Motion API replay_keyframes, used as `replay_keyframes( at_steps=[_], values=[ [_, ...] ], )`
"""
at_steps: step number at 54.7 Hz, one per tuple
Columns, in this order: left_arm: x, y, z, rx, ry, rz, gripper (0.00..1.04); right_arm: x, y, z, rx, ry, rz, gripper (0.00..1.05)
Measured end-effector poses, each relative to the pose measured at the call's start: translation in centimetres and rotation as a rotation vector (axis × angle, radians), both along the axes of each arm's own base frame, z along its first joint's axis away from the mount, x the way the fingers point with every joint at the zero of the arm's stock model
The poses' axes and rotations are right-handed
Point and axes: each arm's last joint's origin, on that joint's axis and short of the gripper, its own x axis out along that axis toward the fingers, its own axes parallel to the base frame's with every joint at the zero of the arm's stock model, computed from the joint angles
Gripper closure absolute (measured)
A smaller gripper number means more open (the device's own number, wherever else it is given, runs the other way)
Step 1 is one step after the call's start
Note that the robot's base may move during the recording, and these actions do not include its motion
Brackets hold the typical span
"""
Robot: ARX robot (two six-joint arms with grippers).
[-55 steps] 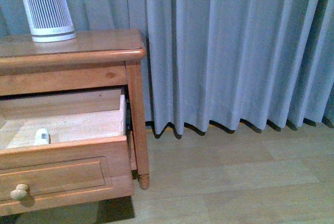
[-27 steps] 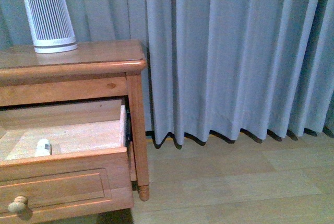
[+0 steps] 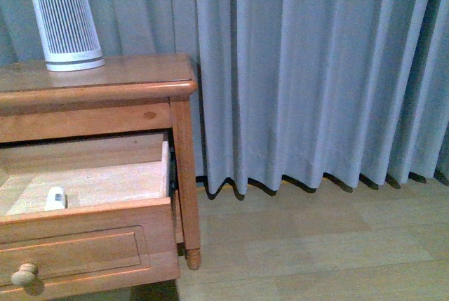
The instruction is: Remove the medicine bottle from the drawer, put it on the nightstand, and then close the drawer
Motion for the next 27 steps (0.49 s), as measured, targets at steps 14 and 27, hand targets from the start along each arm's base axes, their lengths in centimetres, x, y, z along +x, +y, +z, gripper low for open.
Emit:
replay_keyframes(
  at_steps=[14,27],
  values=[
    [0.03,0.0,-0.82,0.0,0.006,0.0,1.02,0.0,0.0,0.0,0.0,0.0,0.0,0.07],
    [0.03,0.0,-0.82,-0.002,0.006,0.0,0.88,0.0,0.0,0.0,0.0,0.0,0.0,0.07]
  ],
)
